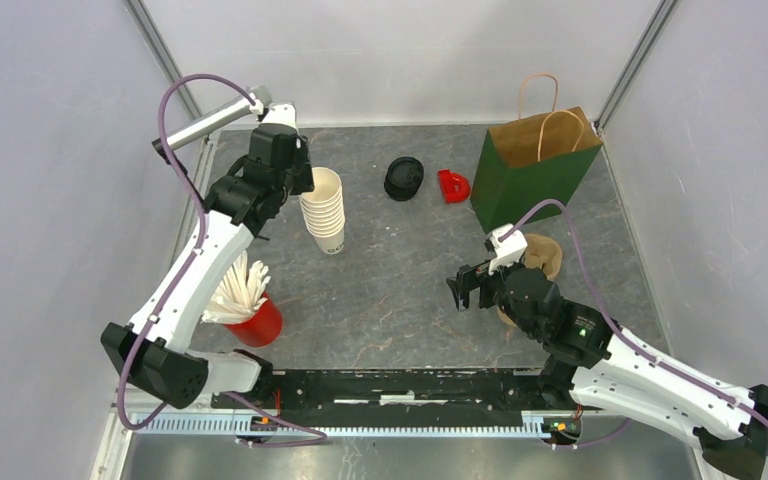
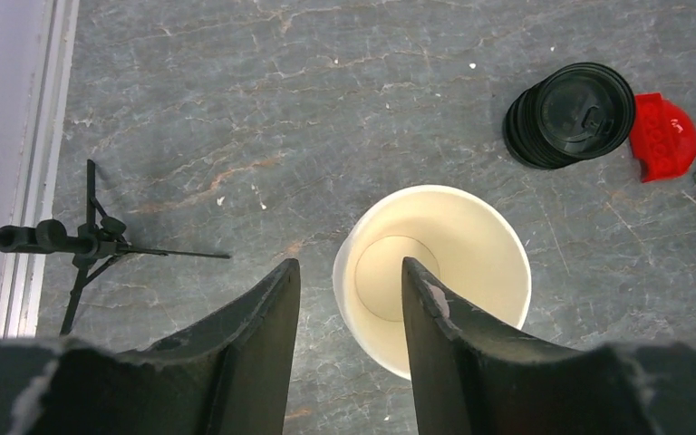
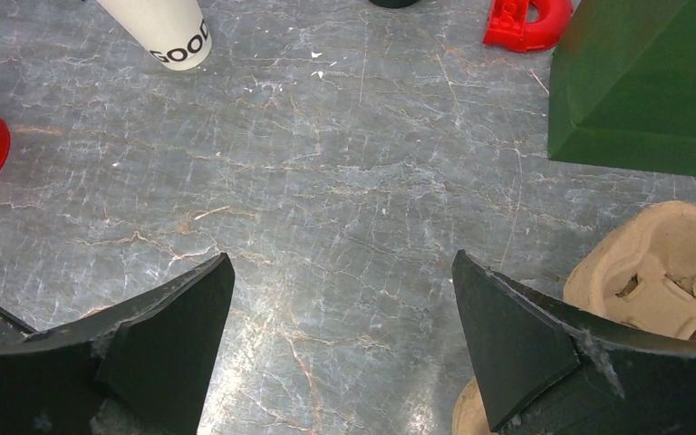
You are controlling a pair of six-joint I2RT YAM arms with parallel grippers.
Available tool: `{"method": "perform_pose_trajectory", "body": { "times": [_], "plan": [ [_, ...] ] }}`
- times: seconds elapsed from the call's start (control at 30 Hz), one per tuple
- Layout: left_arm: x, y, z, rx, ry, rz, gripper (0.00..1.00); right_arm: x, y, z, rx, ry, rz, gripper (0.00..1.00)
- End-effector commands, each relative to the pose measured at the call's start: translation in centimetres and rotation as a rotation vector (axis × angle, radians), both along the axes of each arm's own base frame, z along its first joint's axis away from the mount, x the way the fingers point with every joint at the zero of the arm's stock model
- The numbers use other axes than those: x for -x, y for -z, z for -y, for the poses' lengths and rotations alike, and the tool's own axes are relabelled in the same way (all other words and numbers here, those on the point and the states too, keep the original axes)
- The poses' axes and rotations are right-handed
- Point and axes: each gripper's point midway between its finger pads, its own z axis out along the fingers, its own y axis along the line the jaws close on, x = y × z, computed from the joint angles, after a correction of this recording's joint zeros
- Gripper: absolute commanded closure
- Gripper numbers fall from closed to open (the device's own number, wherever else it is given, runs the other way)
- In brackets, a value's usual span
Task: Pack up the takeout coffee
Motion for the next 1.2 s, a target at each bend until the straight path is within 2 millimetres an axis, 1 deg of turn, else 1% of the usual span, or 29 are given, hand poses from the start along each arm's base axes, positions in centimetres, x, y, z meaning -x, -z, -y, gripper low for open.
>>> {"method": "perform_pose_trajectory", "body": {
  "times": [0.0,0.1,0.2,0.37,0.47,0.53,0.6,0.67,0.8,0.87,0.9,1.03,1.17],
  "plan": [
    [-1.1,0.2,0.4,0.024,-0.015,0.019,0.48,0.0,-0.2,0.2,-0.004,0.008,0.014,0.02],
    [-1.2,1.0,0.6,0.014,-0.002,0.006,0.49,0.0,0.5,0.5,0.004,0.021,0.006,0.02],
    [-1.4,1.7,0.8,0.009,0.011,-0.008,0.53,0.1,0.7,0.7,0.006,0.024,0.004,0.02],
    [-1.6,2.1,0.8,-0.005,0.015,-0.019,0.65,0.1,0.6,0.8,0.000,0.029,0.005,0.02],
    [-1.6,2.2,0.9,-0.008,0.019,-0.021,0.70,0.1,0.5,0.9,-0.011,0.033,0.005,0.02],
    [-1.6,2.4,0.8,-0.017,0.019,-0.031,0.71,0.1,0.5,0.9,-0.013,0.034,0.006,0.02],
    [-1.6,2.7,0.2,-0.038,-0.004,-0.039,0.68,0.1,0.5,0.9,-0.011,0.036,0.006,0.02],
    [-1.6,2.8,0.2,-0.049,-0.005,-0.043,0.69,0.1,0.7,0.9,-0.007,0.036,0.004,0.02],
    [-1.6,2.6,0.4,-0.048,0.017,-0.042,0.76,0.1,1.1,1.0,0.001,0.038,-0.001,0.02],
    [-1.6,2.5,0.5,-0.056,0.032,-0.045,0.82,0.1,1.2,1.0,0.007,0.036,-0.005,0.02],
    [-1.7,2.3,0.5,-0.062,0.033,-0.044,0.87,0.1,1.3,0.9,0.010,0.035,-0.005,0.02],
    [-1.7,1.0,0.5,-0.063,0.038,-0.034,0.98,-0.1,1.8,1.1,0.025,0.045,-0.004,0.02],
    [-1.8,0.1,0.5,-0.059,0.037,-0.015,0.98,-0.1,2.2,1.0,0.035,0.045,-0.013,0.02]
  ]
}}
